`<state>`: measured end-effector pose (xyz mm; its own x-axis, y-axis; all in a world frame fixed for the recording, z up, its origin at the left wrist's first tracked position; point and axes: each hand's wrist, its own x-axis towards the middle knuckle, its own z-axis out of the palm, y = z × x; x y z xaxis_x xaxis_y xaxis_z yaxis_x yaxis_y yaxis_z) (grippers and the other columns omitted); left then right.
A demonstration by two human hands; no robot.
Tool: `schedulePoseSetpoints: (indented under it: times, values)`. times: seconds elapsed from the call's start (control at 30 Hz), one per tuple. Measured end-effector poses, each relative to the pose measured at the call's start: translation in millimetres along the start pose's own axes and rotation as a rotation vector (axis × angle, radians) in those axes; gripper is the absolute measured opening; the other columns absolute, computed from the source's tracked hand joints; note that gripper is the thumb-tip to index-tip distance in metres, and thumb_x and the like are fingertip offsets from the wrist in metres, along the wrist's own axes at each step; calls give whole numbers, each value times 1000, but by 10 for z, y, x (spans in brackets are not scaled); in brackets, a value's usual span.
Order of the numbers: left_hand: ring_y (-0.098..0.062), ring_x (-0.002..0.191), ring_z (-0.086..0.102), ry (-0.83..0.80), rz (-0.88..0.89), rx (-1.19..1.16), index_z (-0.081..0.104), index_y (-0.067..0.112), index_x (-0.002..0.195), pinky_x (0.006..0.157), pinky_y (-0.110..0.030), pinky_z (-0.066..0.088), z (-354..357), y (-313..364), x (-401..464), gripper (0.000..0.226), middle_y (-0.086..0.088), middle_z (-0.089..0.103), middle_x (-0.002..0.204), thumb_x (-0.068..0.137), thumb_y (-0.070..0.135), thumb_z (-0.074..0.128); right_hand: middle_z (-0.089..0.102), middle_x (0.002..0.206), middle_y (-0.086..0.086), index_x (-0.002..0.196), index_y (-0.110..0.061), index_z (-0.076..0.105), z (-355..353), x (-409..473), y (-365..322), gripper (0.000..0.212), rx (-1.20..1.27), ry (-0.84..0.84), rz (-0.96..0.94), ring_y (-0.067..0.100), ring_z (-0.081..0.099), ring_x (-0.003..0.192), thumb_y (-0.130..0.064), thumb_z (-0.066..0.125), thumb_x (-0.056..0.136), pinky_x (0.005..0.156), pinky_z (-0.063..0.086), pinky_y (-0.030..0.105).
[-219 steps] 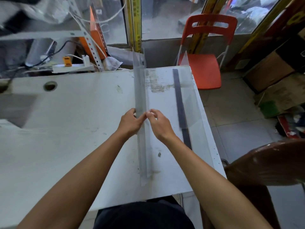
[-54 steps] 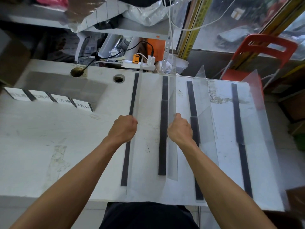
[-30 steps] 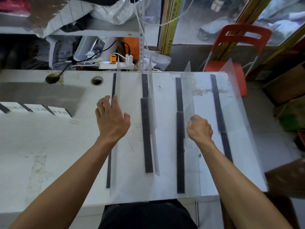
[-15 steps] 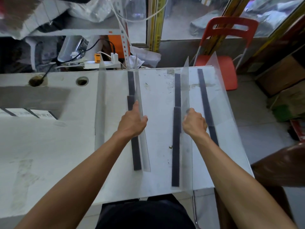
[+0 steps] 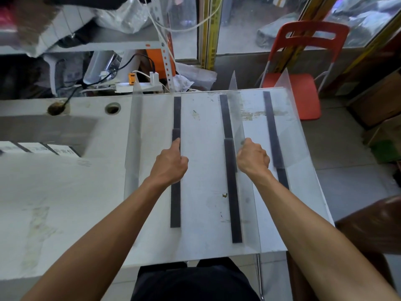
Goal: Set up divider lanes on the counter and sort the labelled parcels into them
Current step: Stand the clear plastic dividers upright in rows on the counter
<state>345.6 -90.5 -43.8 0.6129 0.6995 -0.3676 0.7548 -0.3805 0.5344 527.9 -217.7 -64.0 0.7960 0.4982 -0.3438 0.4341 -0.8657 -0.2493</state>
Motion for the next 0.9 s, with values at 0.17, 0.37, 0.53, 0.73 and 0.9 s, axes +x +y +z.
schedulePoseSetpoints:
  times: [0.17, 0.37, 0.53, 0.73, 0.9]
  values:
    - [-30, 97, 63, 15, -10, -11, 24, 16, 160, 92, -40, 49, 34, -15, -17, 58, -16, 67, 122, 105, 20, 42, 64, 118, 17, 144, -11, 33, 2, -37, 17, 44, 13, -11, 16, 37, 64, 103, -14, 47, 103, 79, 48, 42]
    - [-32, 103, 66, 9, -22, -37, 27, 17, 160, 97, -43, 53, 91, -72, -107, 56, -13, 67, 125, 107, 28, 42, 64, 119, 15, 161, -7, 2, 54, -158, 48, 79, -29, -20, 33, 34, 64, 105, -14, 51, 100, 78, 45, 39]
    - [-30, 103, 65, 18, -31, -62, 31, 18, 158, 93, -39, 52, 151, -149, -233, 53, -11, 66, 126, 107, 27, 42, 64, 114, 13, 161, -9, -4, 99, -284, 150, 83, -31, -21, 8, 29, 60, 94, -12, 52, 100, 79, 46, 39]
    - [-26, 95, 66, 40, -50, -73, 29, 17, 159, 92, -41, 55, 240, -191, -392, 54, -9, 67, 122, 107, 25, 42, 63, 115, 16, 145, -12, 29, 89, -357, 191, 54, -4, -16, -43, 34, 61, 96, -4, 52, 97, 80, 48, 42]
    - [-33, 115, 64, 57, -57, -16, 26, 15, 160, 101, -43, 48, 262, -112, -396, 58, -14, 63, 135, 108, 32, 45, 63, 117, 16, 146, -11, 31, 59, -365, 201, 54, -12, -31, -69, 32, 58, 93, -1, 51, 97, 78, 44, 39]
